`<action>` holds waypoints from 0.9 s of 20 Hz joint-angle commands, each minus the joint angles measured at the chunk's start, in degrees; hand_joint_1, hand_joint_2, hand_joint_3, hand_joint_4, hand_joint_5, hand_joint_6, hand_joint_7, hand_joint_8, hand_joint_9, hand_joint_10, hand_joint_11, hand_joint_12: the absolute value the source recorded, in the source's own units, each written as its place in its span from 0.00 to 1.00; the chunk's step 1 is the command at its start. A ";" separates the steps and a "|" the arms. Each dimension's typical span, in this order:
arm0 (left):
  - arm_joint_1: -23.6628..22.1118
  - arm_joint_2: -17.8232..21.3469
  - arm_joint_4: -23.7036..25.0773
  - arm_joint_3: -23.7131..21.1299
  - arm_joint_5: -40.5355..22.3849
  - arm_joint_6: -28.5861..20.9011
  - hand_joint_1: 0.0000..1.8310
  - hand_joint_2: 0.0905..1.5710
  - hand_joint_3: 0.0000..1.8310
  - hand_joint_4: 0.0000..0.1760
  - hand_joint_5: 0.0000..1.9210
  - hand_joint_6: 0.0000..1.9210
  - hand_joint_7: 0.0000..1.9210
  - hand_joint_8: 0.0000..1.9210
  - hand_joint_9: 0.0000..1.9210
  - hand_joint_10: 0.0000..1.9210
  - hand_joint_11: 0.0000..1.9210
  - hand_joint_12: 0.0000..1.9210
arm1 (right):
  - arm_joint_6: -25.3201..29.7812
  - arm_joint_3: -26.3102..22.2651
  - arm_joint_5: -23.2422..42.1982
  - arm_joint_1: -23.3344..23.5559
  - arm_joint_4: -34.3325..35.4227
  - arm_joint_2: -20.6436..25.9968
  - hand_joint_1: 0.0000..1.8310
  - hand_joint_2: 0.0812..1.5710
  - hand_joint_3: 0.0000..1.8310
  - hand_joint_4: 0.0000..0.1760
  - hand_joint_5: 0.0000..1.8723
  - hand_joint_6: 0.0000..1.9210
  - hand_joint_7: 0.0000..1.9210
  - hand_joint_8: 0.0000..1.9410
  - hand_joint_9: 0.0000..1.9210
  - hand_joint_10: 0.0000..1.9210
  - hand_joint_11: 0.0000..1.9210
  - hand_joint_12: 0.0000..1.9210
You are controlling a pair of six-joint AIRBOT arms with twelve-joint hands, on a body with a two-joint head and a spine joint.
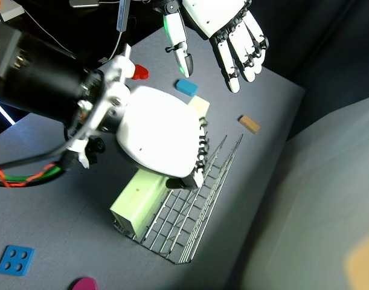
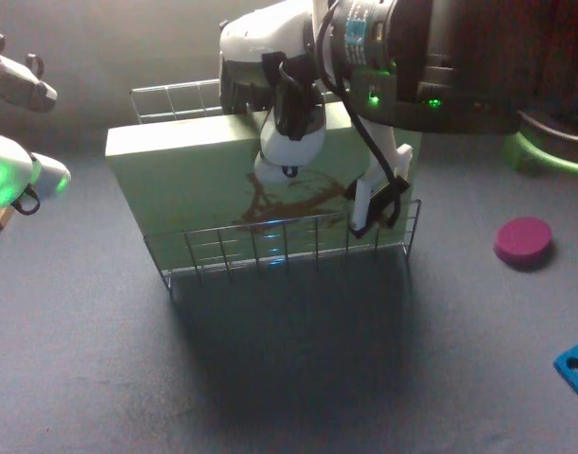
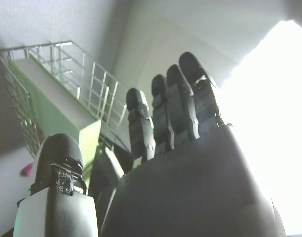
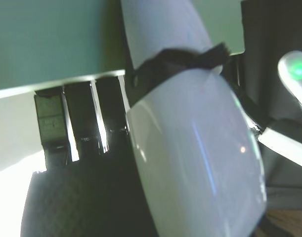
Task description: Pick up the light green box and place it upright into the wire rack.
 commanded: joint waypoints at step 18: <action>-1.10 0.10 4.41 -0.09 -1.02 0.45 0.16 0.78 0.00 0.50 0.16 0.00 0.12 0.00 0.10 0.00 0.00 0.30 | 0.44 0.36 3.32 -1.54 -4.99 -0.23 0.75 0.71 0.00 0.00 0.46 0.48 0.49 0.57 0.47 0.71 0.39 0.76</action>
